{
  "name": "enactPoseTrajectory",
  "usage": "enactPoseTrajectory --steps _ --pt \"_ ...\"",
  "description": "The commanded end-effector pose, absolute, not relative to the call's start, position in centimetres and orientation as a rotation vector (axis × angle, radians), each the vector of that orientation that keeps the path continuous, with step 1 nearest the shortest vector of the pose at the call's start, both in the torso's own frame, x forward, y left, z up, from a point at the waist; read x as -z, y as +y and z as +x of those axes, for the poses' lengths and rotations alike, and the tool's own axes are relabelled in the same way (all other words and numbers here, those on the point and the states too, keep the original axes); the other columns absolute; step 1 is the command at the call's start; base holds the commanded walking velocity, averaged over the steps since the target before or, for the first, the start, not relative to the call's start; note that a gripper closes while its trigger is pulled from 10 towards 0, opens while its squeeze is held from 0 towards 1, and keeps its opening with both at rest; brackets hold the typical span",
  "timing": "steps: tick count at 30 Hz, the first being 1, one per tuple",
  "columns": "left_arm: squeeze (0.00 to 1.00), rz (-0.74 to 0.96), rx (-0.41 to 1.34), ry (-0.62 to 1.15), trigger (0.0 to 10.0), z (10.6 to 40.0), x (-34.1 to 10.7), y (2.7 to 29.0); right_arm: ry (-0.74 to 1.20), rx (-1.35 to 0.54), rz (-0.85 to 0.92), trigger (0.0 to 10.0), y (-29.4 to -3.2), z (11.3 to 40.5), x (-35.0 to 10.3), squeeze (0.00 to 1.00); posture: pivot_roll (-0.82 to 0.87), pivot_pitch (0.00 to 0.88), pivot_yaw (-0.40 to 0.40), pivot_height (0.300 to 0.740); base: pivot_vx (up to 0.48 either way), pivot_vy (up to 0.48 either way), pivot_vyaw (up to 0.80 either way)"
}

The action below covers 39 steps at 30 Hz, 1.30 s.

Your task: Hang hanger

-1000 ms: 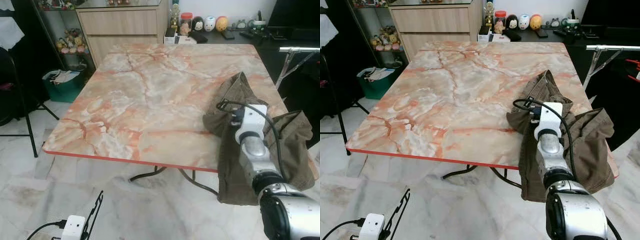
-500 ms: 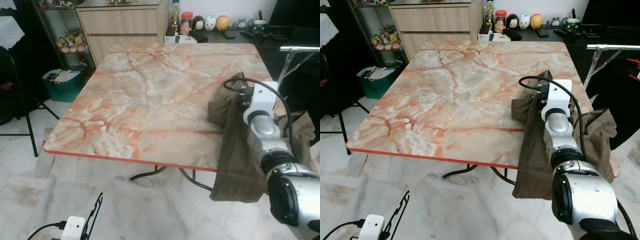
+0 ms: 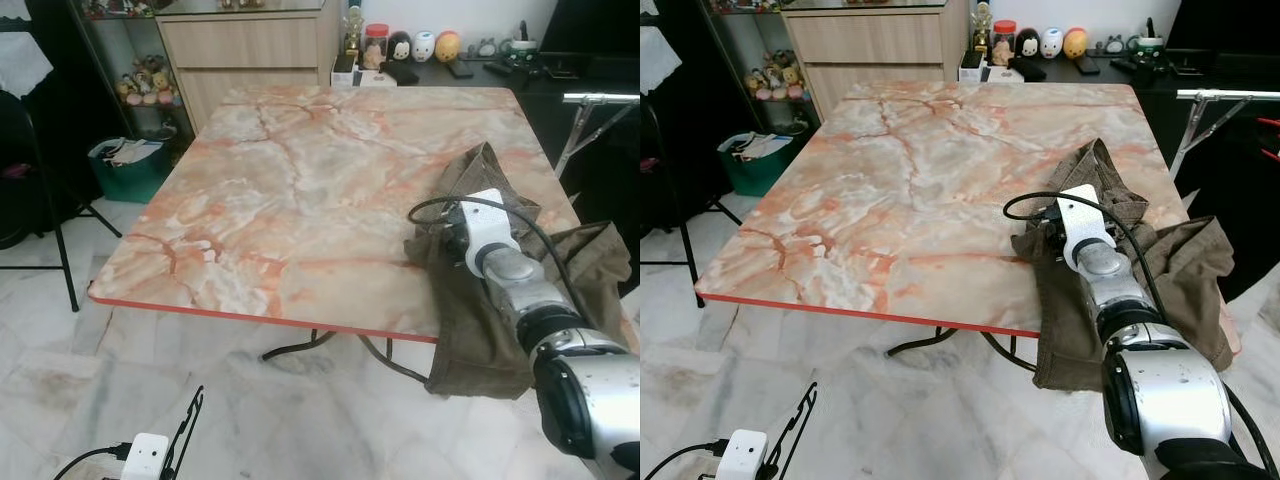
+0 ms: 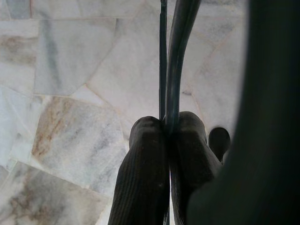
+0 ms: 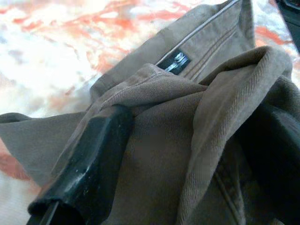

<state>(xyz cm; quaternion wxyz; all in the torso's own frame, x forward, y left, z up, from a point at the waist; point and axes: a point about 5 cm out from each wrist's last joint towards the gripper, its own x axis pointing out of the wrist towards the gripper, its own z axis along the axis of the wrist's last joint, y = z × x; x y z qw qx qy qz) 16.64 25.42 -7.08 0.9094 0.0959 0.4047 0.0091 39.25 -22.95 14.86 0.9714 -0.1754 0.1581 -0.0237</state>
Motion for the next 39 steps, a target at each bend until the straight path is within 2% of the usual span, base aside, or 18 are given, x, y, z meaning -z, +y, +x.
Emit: enactPoseTrajectory --steps 1,5,9,12,17,23,32,39 --pt "0.0 0.223 -0.007 0.853 10.0 16.2 7.2 25.8 0.259 0.087 -0.305 10.0 -23.6 40.0 -17.6 0.0 0.13 0.029 0.065 0.74 0.0 0.0 0.0" --pt "0.0 0.222 -0.006 0.849 10.0 16.2 7.2 25.8 0.273 0.078 -0.12 10.0 -23.0 40.5 -18.5 0.0 0.12 0.029 0.064 0.74 0.0 0.0 0.0" --pt "0.0 0.22 -0.005 0.849 10.0 16.1 7.2 25.9 0.291 -0.088 -0.229 10.0 -21.2 40.5 -18.1 0.0 0.11 0.032 0.061 0.74 0.0 0.0 0.0" --pt "0.0 0.22 -0.004 0.85 10.0 16.0 7.2 25.9 0.31 -0.127 -0.295 10.0 -20.9 40.2 -17.3 0.0 0.1 0.032 0.061 0.74 0.0 0.0 0.0" --pt "0.0 0.217 0.003 0.843 10.0 16.0 7.2 25.6 0.36 -0.11 -0.157 10.0 -21.2 38.5 -14.8 0.0 0.1 0.03 0.056 0.74 0.0 0.0 0.0" --pt "0.0 0.217 0.009 0.829 10.0 16.3 7.1 25.4 0.417 -0.116 -0.138 10.0 -21.3 35.5 -12.7 0.0 0.1 0.029 0.054 0.74 0.0 0.0 0.0" --pt "0.0 0.218 0.015 0.812 10.0 16.9 6.9 25.4 0.34 -0.037 -0.079 10.0 -21.1 30.8 -14.2 0.0 0.08 0.031 0.059 0.74 0.0 0.0 0.0" --pt "0.0 0.22 0.023 0.794 10.0 17.2 6.7 25.3 0.27 0.043 -0.02 10.0 -21.6 29.9 -15.8 0.0 0.08 0.029 0.063 0.74 0.0 0.0 0.0"
